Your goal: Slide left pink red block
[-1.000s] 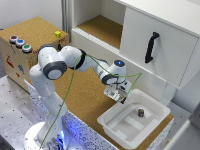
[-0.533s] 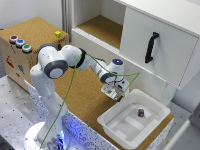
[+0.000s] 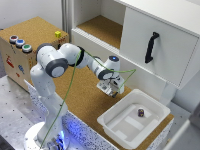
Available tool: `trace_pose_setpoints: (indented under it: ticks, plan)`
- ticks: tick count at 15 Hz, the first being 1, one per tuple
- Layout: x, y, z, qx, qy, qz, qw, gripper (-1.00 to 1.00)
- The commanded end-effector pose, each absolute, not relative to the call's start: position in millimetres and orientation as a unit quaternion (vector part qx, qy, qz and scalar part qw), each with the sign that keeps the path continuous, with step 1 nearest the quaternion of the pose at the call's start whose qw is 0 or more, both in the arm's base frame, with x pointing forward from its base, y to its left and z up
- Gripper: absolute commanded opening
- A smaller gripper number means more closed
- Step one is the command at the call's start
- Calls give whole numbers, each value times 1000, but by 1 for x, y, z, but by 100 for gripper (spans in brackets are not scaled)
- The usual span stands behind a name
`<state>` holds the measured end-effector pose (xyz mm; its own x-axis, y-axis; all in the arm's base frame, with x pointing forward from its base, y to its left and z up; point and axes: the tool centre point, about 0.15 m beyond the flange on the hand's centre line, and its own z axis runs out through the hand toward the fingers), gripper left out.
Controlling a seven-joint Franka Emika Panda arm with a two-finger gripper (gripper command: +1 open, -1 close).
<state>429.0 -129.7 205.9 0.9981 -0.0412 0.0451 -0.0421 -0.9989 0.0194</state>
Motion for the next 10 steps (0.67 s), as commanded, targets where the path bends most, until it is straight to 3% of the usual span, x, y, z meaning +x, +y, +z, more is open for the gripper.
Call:
trace_pose_setpoints:
  ticks: [1, 10]
  plan:
    - [432, -91, 208, 1000, -21, 13, 16, -100]
    - [442, -39, 215, 999, -48, -1, -11, -100]
